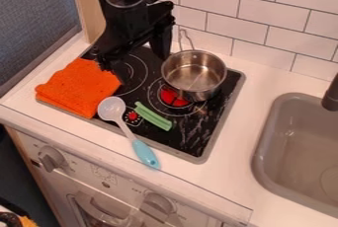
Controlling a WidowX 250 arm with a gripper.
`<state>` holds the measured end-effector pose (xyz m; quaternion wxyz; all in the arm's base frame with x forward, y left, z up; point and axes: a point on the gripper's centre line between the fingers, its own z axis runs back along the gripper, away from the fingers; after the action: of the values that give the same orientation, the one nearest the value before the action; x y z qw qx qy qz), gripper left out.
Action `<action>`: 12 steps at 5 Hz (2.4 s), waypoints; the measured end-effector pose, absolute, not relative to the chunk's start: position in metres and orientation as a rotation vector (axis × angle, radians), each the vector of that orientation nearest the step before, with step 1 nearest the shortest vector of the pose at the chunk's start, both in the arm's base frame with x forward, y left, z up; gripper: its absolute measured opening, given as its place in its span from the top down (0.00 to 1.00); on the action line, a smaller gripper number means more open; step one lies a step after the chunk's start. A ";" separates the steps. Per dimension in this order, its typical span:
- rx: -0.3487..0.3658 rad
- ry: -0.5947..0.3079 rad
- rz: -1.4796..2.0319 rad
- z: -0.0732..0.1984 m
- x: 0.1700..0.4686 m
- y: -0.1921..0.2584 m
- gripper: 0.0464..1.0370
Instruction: Move the silver pot on top of the orange cloth
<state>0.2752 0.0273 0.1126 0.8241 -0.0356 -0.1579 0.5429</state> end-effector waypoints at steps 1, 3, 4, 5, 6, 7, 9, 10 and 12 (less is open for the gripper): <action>-0.067 -0.309 1.153 0.105 0.274 0.026 0.04; -0.123 -0.281 0.994 0.083 0.304 0.007 0.04; -0.193 -0.317 0.931 0.069 0.321 0.012 0.04; -0.163 -0.304 0.890 0.041 0.332 0.019 0.04; -0.148 -0.290 0.869 0.026 0.342 0.021 0.04; -0.150 -0.274 0.874 0.017 0.350 0.022 0.09; -0.149 -0.235 0.900 0.012 0.365 0.022 0.68; -0.145 -0.215 0.914 0.010 0.361 0.021 0.89; -0.144 -0.207 0.926 0.010 0.355 0.015 0.97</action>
<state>0.3548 0.0155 0.0102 0.8870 -0.0694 -0.0995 0.4455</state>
